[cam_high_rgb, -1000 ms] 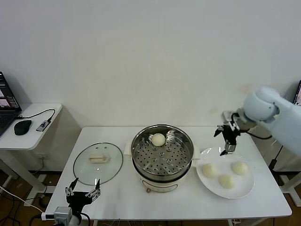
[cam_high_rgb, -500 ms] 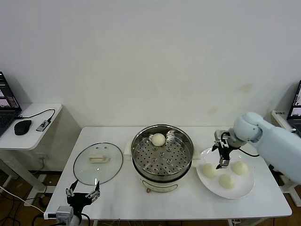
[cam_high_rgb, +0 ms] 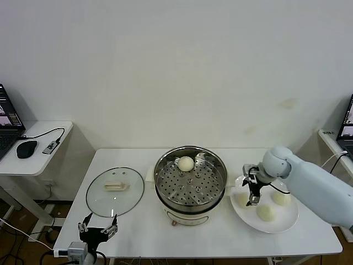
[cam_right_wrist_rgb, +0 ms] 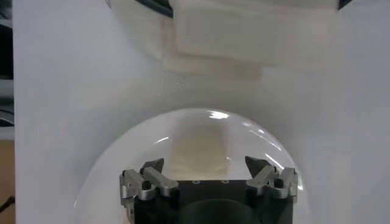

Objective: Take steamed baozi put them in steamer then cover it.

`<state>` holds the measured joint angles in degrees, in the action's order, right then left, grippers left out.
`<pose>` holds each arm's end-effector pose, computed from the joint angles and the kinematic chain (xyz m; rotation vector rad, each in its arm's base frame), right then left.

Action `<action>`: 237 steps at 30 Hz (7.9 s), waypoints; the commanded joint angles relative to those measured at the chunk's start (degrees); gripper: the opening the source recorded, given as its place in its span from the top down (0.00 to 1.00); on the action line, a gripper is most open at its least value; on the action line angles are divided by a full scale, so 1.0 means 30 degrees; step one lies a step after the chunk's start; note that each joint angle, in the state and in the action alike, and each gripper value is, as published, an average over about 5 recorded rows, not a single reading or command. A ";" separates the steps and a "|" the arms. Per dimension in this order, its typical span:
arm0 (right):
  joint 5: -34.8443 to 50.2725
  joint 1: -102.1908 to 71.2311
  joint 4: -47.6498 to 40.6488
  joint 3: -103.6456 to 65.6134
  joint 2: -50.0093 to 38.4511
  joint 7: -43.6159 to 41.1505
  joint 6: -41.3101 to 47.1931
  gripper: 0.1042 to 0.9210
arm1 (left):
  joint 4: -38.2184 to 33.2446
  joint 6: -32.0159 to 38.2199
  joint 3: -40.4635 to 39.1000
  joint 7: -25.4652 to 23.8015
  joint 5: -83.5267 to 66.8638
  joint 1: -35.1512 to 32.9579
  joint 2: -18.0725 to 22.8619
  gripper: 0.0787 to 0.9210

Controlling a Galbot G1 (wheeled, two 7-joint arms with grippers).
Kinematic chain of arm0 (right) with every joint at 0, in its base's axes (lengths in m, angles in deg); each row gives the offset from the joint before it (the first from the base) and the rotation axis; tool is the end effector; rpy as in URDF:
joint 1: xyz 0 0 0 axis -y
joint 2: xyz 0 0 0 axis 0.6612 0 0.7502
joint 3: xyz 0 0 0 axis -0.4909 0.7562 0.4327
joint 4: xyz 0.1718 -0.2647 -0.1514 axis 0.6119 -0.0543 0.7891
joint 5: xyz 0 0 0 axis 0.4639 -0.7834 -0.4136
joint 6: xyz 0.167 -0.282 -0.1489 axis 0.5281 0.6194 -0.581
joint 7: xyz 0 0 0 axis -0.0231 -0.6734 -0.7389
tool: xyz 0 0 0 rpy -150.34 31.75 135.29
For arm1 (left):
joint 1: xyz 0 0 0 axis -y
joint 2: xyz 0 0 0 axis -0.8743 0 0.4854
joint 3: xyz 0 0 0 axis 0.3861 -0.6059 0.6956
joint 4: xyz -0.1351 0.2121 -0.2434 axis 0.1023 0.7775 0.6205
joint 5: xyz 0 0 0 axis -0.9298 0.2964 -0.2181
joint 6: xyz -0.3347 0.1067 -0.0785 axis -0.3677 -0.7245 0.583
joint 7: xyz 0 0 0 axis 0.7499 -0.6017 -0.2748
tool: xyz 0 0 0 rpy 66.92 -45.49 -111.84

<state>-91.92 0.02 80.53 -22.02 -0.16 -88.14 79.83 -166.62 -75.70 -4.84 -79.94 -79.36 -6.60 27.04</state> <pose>0.4914 -0.1166 -0.2214 1.1978 -1.4017 1.2232 0.1581 0.0694 -0.3086 0.0474 -2.6846 -0.2168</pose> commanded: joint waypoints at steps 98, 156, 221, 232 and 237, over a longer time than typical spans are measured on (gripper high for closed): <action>1.1131 1.2782 -0.1604 1.0175 0.9962 -0.0681 0.5676 0.38 | -0.1463 -0.0249 0.0297 -0.0108 0.0062 0.0589 0.0173 0.12; 0.8791 1.3551 0.2953 0.8020 0.2353 -0.2027 0.4241 0.12 | -0.0690 -0.0408 -0.0092 -0.0320 0.0079 0.0981 0.0366 0.12; -0.1083 -0.1261 -0.0347 -0.0459 -0.2052 -0.1853 -0.1645 0.12 | 0.0270 -0.0545 -0.0211 -0.0324 0.0400 0.0447 0.0470 0.12; -0.1440 -0.1241 -0.0660 -0.0285 -0.1693 -0.1919 -0.2048 0.12 | 0.0488 -0.0544 -0.0176 -0.0322 0.0413 0.0505 0.0466 0.12; -0.1550 -0.1304 -0.0762 -0.0337 -0.1629 -0.1953 -0.2216 0.12 | 0.0541 -0.0547 -0.0198 -0.0314 0.0424 0.0551 0.0499 0.12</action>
<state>-95.93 -3.55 78.97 -22.92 -5.69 -94.18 73.93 -165.07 -77.35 -5.39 -80.91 -78.13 -5.00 28.51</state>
